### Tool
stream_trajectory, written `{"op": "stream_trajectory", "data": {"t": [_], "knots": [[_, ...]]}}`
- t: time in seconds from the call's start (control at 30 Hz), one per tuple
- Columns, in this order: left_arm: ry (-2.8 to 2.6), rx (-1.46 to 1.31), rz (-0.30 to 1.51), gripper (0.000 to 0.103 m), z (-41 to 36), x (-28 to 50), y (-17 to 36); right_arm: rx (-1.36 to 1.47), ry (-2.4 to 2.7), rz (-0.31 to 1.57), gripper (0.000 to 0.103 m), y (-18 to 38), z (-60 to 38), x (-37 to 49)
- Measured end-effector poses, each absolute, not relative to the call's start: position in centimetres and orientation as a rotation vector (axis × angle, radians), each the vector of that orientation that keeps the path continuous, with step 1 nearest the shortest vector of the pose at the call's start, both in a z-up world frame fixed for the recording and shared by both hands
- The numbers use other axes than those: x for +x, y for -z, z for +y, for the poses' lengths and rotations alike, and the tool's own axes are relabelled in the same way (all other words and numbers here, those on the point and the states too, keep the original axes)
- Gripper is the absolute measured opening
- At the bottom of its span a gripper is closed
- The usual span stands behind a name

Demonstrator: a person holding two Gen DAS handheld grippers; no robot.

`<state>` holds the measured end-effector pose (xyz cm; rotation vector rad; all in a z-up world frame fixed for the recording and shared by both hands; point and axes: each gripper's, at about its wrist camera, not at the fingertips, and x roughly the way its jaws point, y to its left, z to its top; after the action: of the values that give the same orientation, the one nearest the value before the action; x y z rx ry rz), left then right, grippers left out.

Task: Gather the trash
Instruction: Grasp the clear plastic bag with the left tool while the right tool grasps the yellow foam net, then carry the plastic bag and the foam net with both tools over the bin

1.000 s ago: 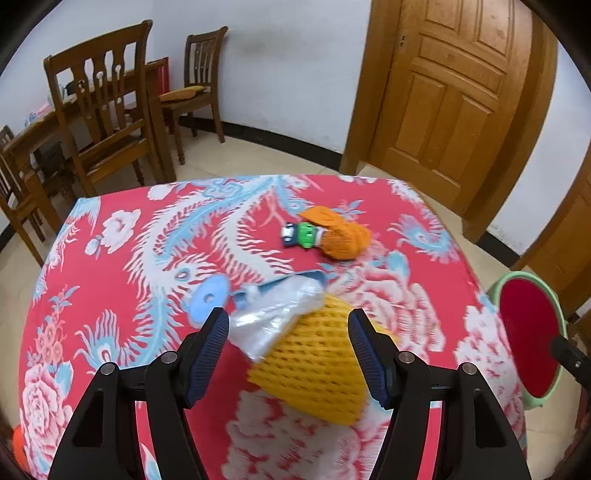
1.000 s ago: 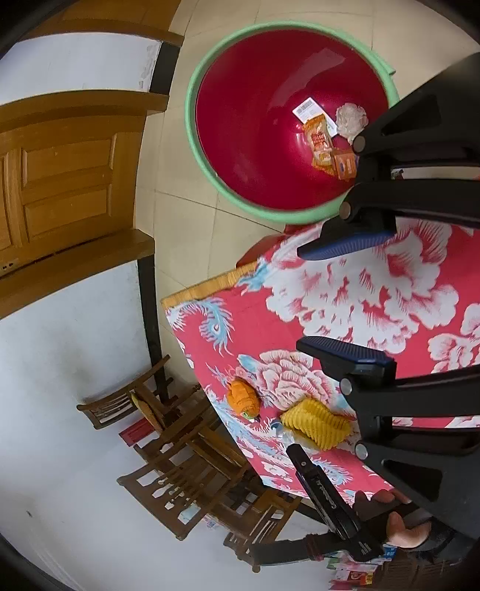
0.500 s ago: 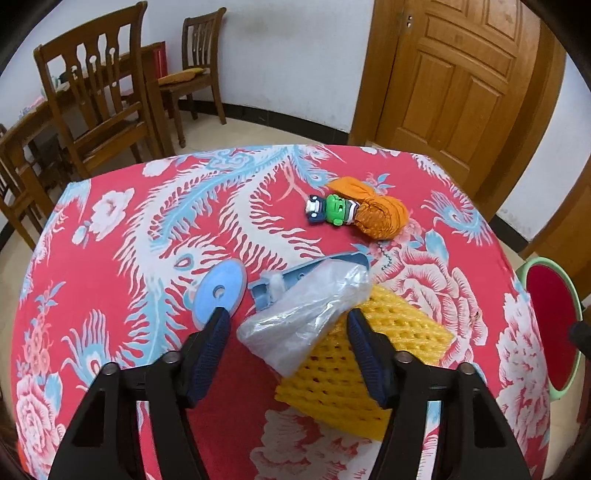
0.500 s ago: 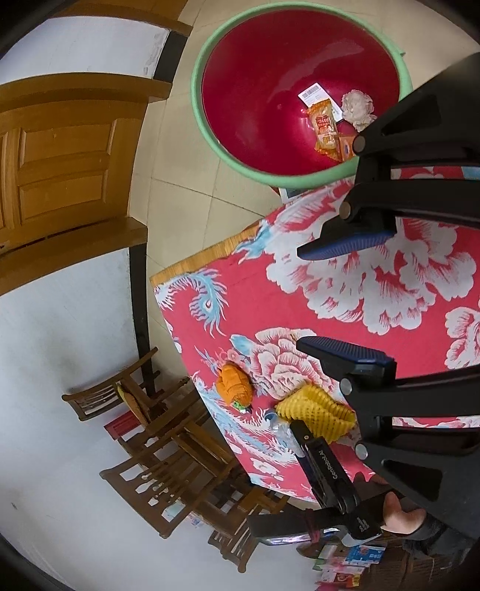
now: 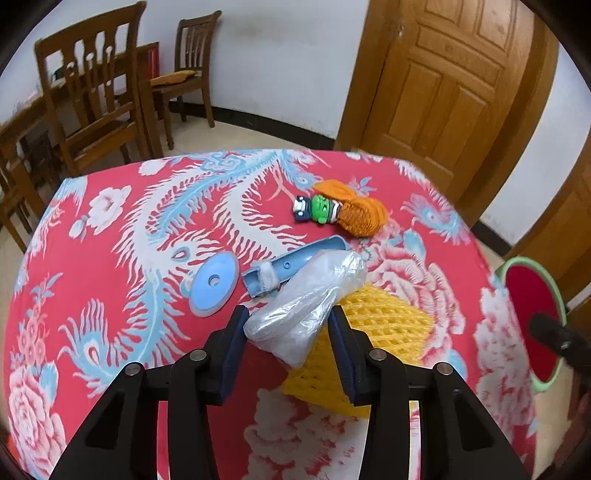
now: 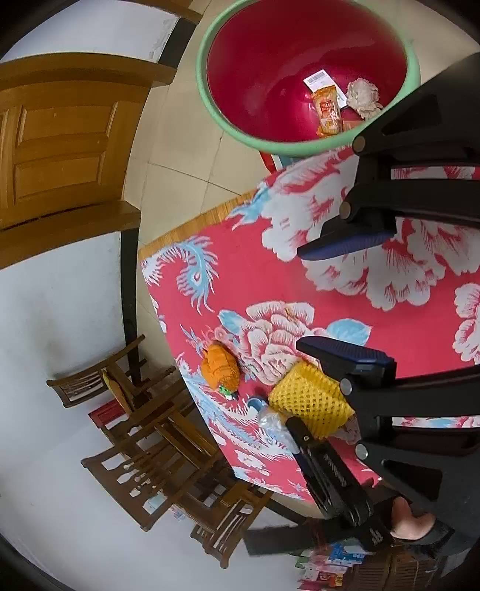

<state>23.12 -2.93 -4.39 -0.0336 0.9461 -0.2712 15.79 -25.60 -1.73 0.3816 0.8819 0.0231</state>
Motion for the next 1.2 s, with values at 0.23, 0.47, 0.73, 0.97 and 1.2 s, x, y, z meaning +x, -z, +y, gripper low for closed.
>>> {"op": "stream_trajectory", "data": {"t": [0.23,0.47,0.73,0.97,1.2], "knots": [[0.239,-0.128,0.932,0.045,-0.8,21.9,3.4,0.357,-0.075,0.903,0.045,2.3,-23.4,16.9],[0.198,-0.200,0.933,0.044,1.9,20.5,3.1,0.321,-0.123,0.933,0.045,3.1,-20.8,18.2],[0.166,-0.240,0.933,0.044,3.9,19.7,3.4,0.272,-0.165,0.979,0.045,4.6,-18.0,20.6],[0.156,-0.261,0.933,0.044,4.8,19.4,3.8,0.248,-0.179,1.004,0.045,5.8,-16.6,21.9],[0.159,-0.266,0.936,0.044,4.8,19.2,4.0,0.203,-0.191,1.001,0.023,6.2,-15.6,22.2]]}}
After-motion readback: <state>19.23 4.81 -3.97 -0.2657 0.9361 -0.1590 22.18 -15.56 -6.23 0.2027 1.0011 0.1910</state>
